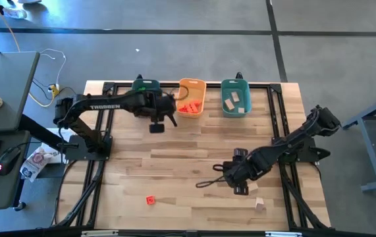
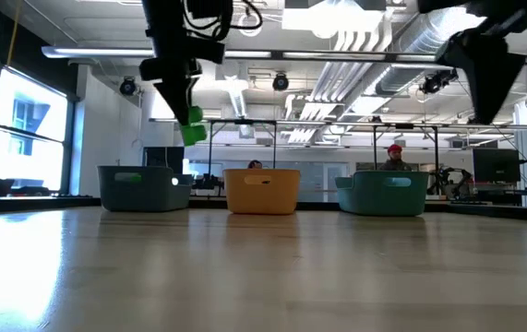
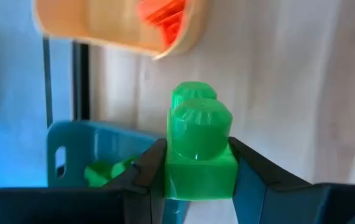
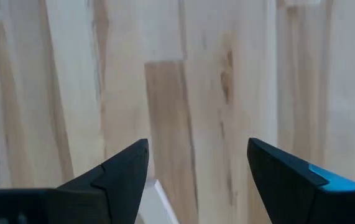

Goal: Sort & place blocks by color
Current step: Put the green game piece into the blue bin

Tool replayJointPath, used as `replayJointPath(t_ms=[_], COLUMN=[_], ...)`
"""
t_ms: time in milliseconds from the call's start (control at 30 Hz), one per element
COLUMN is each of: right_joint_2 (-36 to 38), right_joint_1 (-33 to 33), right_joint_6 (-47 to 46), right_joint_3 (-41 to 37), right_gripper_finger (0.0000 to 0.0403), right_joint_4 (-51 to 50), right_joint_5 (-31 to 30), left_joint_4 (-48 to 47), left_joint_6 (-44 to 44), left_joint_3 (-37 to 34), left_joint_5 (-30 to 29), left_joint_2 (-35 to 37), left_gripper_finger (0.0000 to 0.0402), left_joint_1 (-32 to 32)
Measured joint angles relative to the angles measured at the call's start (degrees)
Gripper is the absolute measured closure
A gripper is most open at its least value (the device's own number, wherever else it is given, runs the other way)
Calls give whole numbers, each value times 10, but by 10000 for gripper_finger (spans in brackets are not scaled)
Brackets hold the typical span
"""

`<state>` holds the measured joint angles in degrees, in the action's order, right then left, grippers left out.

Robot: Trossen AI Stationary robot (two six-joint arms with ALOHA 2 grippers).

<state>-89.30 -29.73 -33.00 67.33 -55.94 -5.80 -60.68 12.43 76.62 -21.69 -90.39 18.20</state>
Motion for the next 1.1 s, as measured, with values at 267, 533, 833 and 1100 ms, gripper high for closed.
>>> replayJointPath(t_ms=[267, 533, 833, 1100], right_joint_2=[0, 0, 0, -1], right_joint_1=[-59, -90, -120, -151], right_joint_6=[-54, -116, -116, -115], right_joint_3=[-58, -80, -80, -80], right_gripper_finger=[144, 144, 144, 144], right_joint_4=[1, 6, 18, 18], right_joint_5=[2, 31, 37, 19], left_joint_4=[1, 8, 42, 56], left_joint_6=[13, 17, 27, 26], left_joint_3=[-42, -67, -74, -74], left_joint_5=[14, 81, 114, 142], left_joint_2=[15, 16, -11, -43], left_gripper_finger=[294, 294, 294, 272], left_joint_1=[126, 216, 284, 299])
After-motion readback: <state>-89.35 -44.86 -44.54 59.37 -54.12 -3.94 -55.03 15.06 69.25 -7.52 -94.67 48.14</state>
